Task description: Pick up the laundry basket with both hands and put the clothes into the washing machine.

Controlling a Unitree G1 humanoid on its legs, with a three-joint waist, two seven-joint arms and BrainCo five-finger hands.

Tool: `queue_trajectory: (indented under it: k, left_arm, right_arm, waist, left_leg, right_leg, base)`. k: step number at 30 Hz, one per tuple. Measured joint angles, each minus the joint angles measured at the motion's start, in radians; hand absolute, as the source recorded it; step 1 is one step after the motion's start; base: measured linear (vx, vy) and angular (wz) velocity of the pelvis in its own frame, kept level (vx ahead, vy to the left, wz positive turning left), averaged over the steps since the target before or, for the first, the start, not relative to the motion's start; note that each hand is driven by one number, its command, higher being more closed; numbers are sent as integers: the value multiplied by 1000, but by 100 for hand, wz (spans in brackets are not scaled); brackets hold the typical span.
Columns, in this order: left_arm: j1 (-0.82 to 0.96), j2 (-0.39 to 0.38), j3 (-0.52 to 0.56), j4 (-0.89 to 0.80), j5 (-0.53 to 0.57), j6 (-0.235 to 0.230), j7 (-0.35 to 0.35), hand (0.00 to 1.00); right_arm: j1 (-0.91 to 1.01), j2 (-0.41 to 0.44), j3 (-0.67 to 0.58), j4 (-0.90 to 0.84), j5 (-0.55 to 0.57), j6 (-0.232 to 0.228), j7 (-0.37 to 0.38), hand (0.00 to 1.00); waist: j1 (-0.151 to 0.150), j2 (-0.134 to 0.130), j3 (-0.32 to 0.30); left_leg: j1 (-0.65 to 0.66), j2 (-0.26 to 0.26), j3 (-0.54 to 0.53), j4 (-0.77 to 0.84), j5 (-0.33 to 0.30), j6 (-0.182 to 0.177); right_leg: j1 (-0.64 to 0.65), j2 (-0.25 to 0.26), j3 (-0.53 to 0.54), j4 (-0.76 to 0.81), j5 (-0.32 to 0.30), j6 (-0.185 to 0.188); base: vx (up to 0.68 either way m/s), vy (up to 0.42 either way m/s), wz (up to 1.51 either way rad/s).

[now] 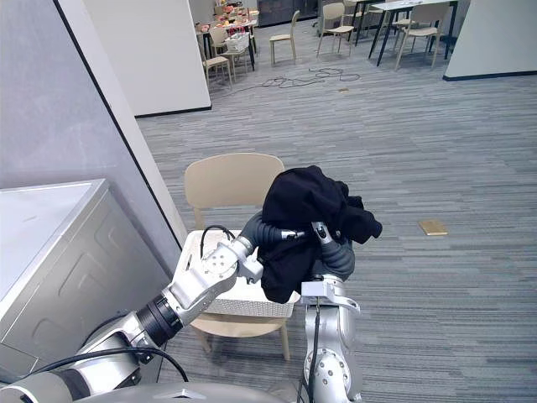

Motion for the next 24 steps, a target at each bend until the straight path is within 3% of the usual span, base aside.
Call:
queue_trajectory:
  k: [6,8,12,18,24]
  left_arm:
    - [-26,5,121,1,-67,6,2,100]
    - [-25,23,201,-4,-94,6,7,100]
    - [-8,60,354,-62,-141,-4,43,100]
    - [133,108,566,-183,-174,-57,73,100]
    - [369,97,682,-309,-166,-59,80,100]
  right_arm:
    - [46,2,42,-42,-3,29,48,0]
    - [75,3,37,-39,-5,62,62,0]
    - [114,18,-8,-31,-30,65,63,0]
    - [131,33,-123,-4,-75,83,62,0]
    - [157,95,-240,102,-121,110,63,0]
  waist:
    - [0,-7,5]
    - [2,-12,9]
    - [2,-17,12]
    - [5,-32,22]
    - [16,-46,49]
  left_leg:
    - [1,3,1,3,-2,0]
    - [0,3,3,7,-5,0]
    - [0,8,13,9,-11,1]
    - [2,20,23,19,-16,-7]
    - [5,21,8,22,-23,-8]
  right_leg:
    - [0,2,0,6,-6,-6]
    - [-1,3,1,6,-8,-6]
    - [-2,7,5,-3,-6,-8]
    - [-2,25,9,-10,-2,-12]
    - [16,25,0,-18,-3,-12]
  base:
    - [0,0,0]
    - [-7,-7,-2]
    - [-8,-13,-6]
    - [15,-15,-5]
    - [8,-9,5]
